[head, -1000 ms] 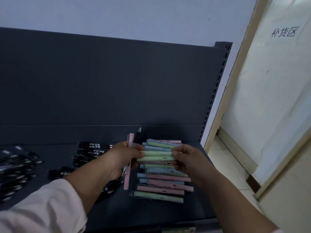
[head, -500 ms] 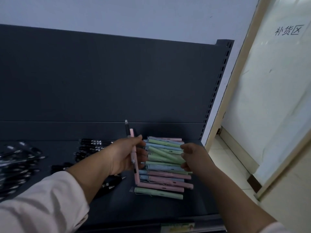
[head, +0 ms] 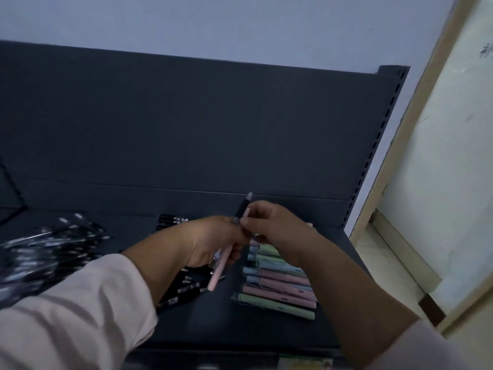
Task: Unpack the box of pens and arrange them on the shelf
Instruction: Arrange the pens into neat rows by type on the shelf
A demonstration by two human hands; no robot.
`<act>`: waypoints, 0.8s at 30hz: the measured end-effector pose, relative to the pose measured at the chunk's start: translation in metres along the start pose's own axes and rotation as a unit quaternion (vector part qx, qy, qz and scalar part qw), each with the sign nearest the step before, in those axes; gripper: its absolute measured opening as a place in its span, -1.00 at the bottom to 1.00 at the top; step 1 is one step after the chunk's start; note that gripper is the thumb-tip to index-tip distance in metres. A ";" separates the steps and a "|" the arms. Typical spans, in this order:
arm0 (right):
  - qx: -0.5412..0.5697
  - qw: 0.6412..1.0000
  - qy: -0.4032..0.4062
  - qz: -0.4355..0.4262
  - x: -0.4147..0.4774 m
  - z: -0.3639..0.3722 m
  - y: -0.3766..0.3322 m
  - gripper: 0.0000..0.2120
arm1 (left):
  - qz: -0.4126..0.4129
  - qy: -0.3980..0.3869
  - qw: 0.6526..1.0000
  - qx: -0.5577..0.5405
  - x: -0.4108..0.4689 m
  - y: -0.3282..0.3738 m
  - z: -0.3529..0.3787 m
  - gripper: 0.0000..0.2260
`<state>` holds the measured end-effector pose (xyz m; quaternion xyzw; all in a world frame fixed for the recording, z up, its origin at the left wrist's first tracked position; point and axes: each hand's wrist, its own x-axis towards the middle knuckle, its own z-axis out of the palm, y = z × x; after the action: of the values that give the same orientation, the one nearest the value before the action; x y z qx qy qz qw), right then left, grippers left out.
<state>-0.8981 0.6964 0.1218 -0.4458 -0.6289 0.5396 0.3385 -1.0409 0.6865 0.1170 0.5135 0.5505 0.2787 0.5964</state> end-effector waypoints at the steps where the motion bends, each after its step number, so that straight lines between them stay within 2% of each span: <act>1: 0.020 1.000 0.001 -0.002 0.002 0.002 0.003 -0.90 | 0.003 -0.003 1.000 -0.016 -0.002 -0.002 -0.002 -0.87; 4: 0.098 0.995 0.025 0.012 0.008 0.001 0.008 -0.91 | 0.009 -0.006 0.998 -0.062 -0.007 -0.008 -0.011 -0.90; 7: 0.104 0.992 0.067 0.032 0.009 -0.004 0.008 -0.87 | 0.003 0.053 0.998 -0.015 -0.004 -0.016 -0.024 -0.92; 8: 0.073 0.994 0.082 0.026 0.009 -0.007 0.009 -0.86 | -0.011 0.068 0.998 0.006 -0.004 -0.018 -0.028 -0.90; 10: -0.058 0.992 0.116 -0.002 0.009 -0.011 0.015 -0.82 | -0.036 0.069 0.997 0.001 -0.005 -0.021 -0.031 -0.81; 12: -0.212 0.967 0.134 -0.039 0.016 -0.017 0.027 -0.83 | -0.041 0.076 0.996 -0.027 -0.007 -0.022 -0.033 -0.76; 15: -0.372 0.918 0.127 -0.046 0.030 -0.023 0.048 -0.81 | -0.029 0.110 0.993 0.008 -0.006 -0.029 -0.036 -0.76; 20: -0.472 0.877 0.093 0.001 0.039 -0.023 0.065 -0.52 | -0.004 0.199 0.970 0.140 -0.005 -0.044 -0.055 -0.71; 22: -0.515 0.852 0.096 -0.010 0.040 -0.018 0.065 -0.55 | 0.001 0.230 0.962 0.150 -0.006 -0.051 -0.065 -0.77; 24: -0.500 0.859 0.100 -0.045 0.043 -0.006 0.057 -0.60 | 0.001 0.243 0.951 0.190 -0.010 -0.058 -0.075 -0.80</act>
<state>-0.8976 0.7391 0.0643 -0.5779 -0.7962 0.0897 0.1548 -1.1279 0.6820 0.0774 0.5344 0.7209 0.2858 0.3362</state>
